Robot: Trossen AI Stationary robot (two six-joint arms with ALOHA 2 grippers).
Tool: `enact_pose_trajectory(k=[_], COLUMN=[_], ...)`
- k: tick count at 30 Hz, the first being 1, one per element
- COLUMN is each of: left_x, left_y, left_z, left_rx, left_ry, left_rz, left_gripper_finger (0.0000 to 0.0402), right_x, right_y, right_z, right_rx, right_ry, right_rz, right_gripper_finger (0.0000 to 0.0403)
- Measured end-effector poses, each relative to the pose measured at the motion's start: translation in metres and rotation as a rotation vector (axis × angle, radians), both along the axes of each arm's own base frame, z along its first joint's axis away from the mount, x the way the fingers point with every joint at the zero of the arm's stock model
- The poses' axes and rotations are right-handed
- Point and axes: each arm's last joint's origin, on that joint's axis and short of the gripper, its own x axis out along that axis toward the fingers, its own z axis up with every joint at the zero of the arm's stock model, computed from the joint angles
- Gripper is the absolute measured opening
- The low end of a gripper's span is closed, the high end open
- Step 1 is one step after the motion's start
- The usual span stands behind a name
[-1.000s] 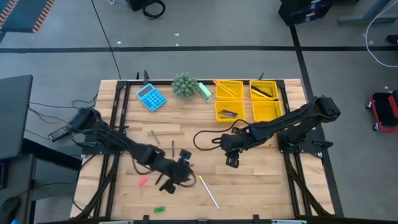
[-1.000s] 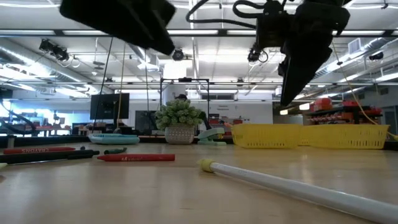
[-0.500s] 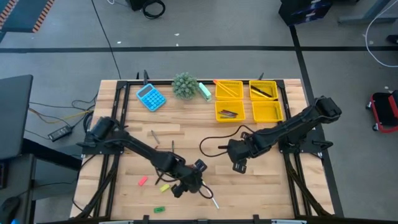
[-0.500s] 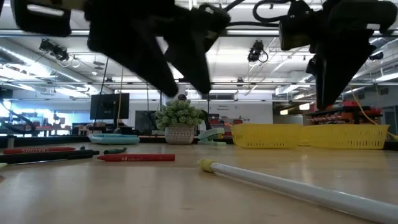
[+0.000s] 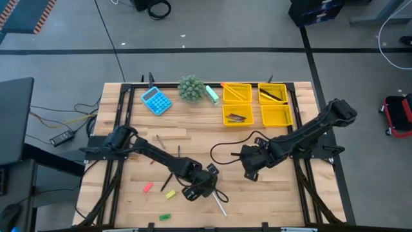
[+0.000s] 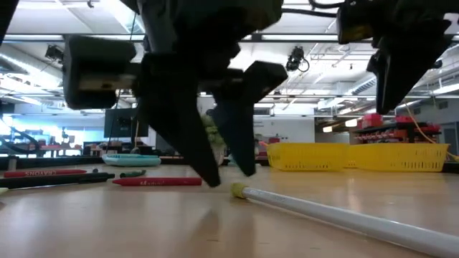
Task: Sort crayons/erasers/pens/pencils in bins
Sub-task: Put the white pencil into the top left yellow bin
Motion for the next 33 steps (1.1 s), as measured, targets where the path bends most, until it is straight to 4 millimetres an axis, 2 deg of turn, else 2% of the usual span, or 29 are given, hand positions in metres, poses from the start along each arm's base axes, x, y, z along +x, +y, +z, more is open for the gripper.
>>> enact_pose_trajectory(k=[5, 17, 27, 33], left_x=[0.002, 0.003, 0.002, 0.005], left_y=[0.002, 0.001, 0.001, 0.006], left_z=[-0.007, -0.013, -0.016, -0.017], left_rx=[0.076, 0.055, 0.034, 0.007], left_ry=[-0.017, -0.002, 0.02, 0.022], left_rz=[0.044, 0.043, 0.086, 0.134], left_gripper_finger=[0.0159, 0.0115, 0.0076, 0.0056], right_x=[-0.009, -0.021, -0.046, -0.063], right_y=[0.002, -0.005, -0.022, -0.019], right_z=[0.008, 0.028, 0.067, 0.083], right_rx=[-0.051, -0.145, -0.223, -0.366], right_ry=[-0.041, -0.157, -0.405, -0.55], right_rz=[-0.028, -0.057, -0.163, -0.139], right_gripper_finger=[0.0179, 0.0179, 0.0179, 0.0179])
